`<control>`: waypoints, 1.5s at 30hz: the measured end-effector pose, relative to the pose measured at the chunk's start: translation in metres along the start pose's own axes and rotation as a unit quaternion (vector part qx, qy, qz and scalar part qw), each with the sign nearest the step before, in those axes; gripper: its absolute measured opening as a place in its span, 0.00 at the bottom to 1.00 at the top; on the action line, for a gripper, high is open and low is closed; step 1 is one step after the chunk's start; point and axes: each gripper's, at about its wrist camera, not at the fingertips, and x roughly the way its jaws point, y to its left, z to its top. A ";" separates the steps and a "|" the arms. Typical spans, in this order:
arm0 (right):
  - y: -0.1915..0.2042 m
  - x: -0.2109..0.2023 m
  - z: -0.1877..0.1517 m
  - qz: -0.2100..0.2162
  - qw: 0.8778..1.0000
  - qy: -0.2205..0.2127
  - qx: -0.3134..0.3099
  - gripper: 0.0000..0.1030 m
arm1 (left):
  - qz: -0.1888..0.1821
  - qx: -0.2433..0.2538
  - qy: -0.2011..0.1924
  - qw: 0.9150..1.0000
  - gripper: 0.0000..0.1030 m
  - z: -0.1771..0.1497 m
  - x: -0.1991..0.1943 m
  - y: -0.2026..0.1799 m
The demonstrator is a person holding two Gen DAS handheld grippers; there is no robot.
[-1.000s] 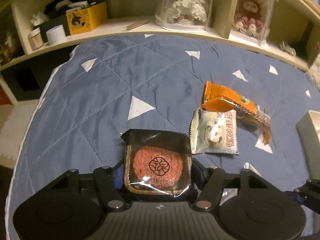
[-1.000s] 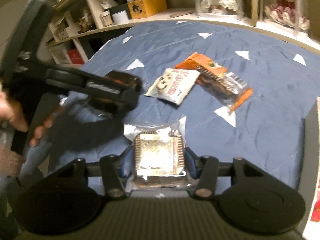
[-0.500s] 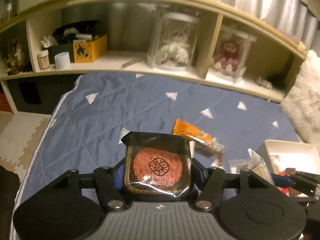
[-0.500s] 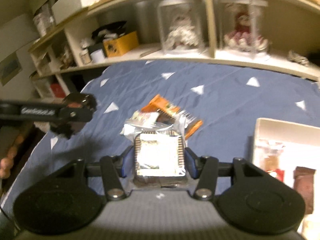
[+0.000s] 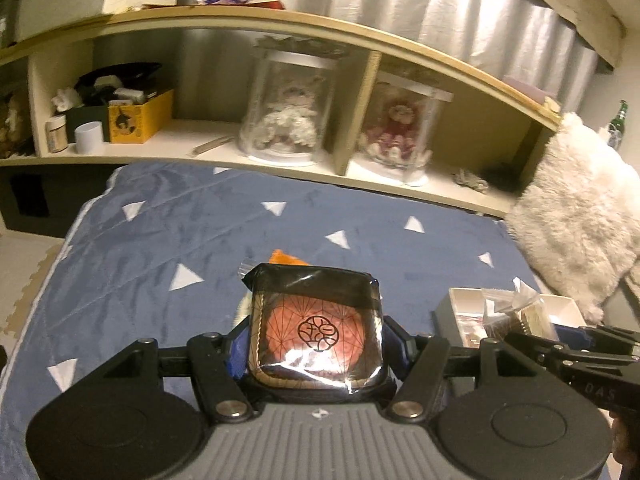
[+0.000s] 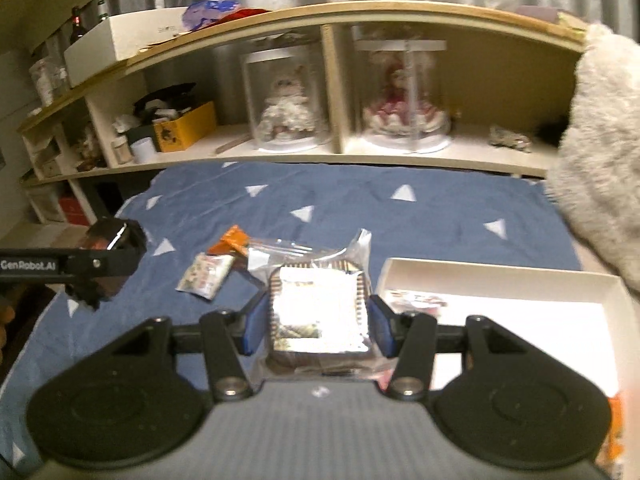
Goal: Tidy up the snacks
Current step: 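Carry the silver cake with the right gripper while the left carries the dark cake box to the tray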
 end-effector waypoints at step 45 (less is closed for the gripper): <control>-0.230 -0.023 -0.064 -0.158 0.974 0.009 0.160 0.57 | -0.268 -0.153 0.171 0.936 0.63 -0.075 0.193 -0.255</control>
